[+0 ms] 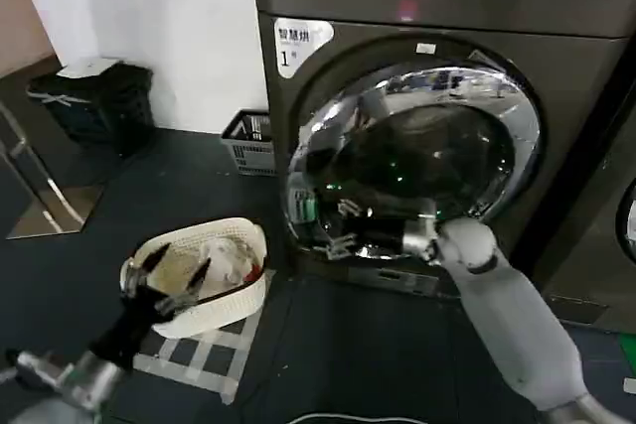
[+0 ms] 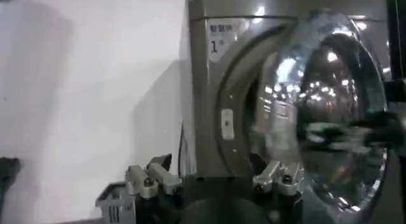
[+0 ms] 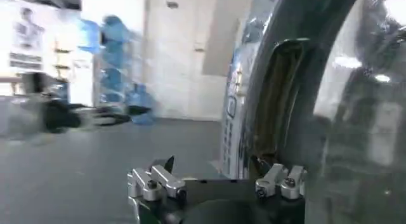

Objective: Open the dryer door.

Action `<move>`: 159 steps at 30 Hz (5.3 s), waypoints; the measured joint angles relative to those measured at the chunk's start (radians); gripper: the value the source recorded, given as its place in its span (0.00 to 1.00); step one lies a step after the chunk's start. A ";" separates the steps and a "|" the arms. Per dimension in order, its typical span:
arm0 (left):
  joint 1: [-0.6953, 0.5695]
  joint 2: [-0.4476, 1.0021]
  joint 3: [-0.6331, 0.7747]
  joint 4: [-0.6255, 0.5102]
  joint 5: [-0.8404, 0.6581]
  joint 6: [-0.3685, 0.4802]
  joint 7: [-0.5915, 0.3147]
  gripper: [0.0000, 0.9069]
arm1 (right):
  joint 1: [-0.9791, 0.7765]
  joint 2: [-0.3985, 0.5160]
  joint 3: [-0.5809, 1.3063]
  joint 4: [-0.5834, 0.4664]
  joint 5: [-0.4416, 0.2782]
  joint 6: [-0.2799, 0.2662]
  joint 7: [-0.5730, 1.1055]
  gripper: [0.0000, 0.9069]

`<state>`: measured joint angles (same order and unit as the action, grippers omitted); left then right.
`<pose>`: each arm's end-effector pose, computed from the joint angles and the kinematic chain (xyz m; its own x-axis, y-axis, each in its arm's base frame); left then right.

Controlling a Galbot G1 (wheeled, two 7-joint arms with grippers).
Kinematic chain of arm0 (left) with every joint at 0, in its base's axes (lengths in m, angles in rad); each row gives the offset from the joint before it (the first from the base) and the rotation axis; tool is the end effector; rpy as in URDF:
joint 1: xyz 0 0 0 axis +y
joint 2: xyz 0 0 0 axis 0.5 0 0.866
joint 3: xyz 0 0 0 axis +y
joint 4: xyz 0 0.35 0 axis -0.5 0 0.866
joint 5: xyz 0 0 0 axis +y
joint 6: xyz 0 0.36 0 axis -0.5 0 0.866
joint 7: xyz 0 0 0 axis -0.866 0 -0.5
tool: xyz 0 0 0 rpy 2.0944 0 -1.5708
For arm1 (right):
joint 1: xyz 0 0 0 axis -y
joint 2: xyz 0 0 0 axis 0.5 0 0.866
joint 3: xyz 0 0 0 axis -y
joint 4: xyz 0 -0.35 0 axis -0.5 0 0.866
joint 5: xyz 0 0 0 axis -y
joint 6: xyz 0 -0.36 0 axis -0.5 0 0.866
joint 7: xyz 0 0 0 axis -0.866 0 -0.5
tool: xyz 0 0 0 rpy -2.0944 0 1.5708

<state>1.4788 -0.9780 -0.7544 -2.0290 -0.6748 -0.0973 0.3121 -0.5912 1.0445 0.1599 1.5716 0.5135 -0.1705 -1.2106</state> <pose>0.2366 0.1678 -0.2377 -0.9110 0.3743 -0.1734 0.3781 0.9257 0.0117 0.4636 -0.0649 -0.1811 -0.0681 -0.9941 0.0844 -0.9908 0.0574 -0.1229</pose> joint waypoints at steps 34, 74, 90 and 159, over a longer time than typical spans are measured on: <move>-0.732 0.212 0.769 0.437 -0.242 -0.097 0.155 1.00 | -0.412 -0.235 0.541 0.068 0.188 0.210 -0.221 1.00; -1.136 -0.069 1.354 0.477 -0.241 -0.116 0.258 1.00 | -0.834 -0.027 1.643 0.167 -0.080 -0.031 0.758 1.00; -1.237 -0.282 1.514 0.613 -0.249 -0.127 0.221 1.00 | -0.933 -0.045 1.895 0.151 -0.101 -0.087 0.992 1.00; -1.287 -0.544 1.533 0.745 -0.164 -0.298 -0.044 1.00 | -1.021 -0.081 2.151 0.127 -0.168 -0.052 0.988 1.00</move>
<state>0.1915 -1.5220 0.7785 -1.2837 -0.8387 -0.3952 0.2678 -1.6118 0.9636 2.3108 1.6987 0.3460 -0.2230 -0.2229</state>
